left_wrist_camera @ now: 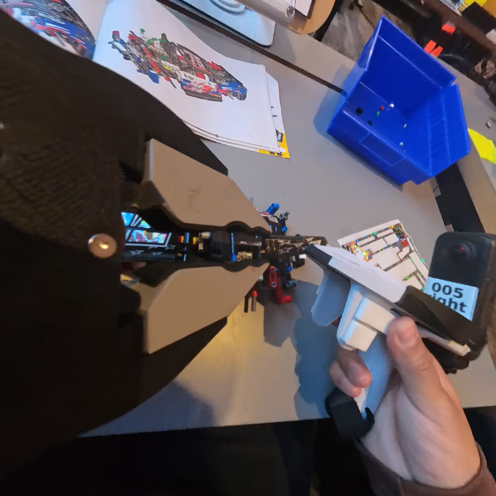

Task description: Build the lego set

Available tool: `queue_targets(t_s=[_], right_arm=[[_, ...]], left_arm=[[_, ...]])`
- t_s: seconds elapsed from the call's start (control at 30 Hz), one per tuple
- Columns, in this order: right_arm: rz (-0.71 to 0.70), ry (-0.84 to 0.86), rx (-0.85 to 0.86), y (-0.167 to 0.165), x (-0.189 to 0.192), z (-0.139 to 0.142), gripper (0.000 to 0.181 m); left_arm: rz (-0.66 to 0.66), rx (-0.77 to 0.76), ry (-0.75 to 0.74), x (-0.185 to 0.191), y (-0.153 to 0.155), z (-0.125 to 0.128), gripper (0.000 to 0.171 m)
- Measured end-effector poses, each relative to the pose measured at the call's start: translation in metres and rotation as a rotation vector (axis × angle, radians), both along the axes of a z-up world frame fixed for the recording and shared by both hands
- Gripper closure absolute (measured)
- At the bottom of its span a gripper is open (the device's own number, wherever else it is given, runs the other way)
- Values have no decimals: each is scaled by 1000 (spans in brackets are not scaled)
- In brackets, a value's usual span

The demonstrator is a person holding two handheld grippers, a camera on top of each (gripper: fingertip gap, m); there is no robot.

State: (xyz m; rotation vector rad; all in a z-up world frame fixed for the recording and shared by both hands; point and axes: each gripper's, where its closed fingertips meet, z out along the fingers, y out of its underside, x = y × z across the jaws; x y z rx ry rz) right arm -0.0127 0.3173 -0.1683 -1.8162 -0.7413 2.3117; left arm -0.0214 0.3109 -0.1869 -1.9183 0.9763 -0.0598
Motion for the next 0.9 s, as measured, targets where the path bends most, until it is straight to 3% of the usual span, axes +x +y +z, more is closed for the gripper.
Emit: queue_targets(t_s=[0.07,0.13,0.2,0.37,0.5,0.63,0.7,0.9], right_arm=[[22,-22,17,-1,-3,-4,174],[36,-88,146,0,-2,-11,171],[23,-157,399,8,3,-12,158],[97,-220,1131,-3,9,-3,156],[215,-240,1486,-22,0,-13,157],[286,-270,1616,-26,-8,-28,159],[295,-274,1668,-25,-10,-30,167],[298,-268,1743,-22,-11,-29,167]], left_arm=[[15,-12,-22,-3,-2,-1,159],[23,-42,-26,-7,-5,-5,158],[22,-62,-32,-10,-7,-8,159],[-31,-153,-65,-6,-15,-14,159],[-66,-189,-62,-1,-18,-17,159],[-89,-203,-40,1,-20,-18,159],[-94,-200,-27,3,-20,-20,159],[-96,-209,-44,3,-17,-20,159]])
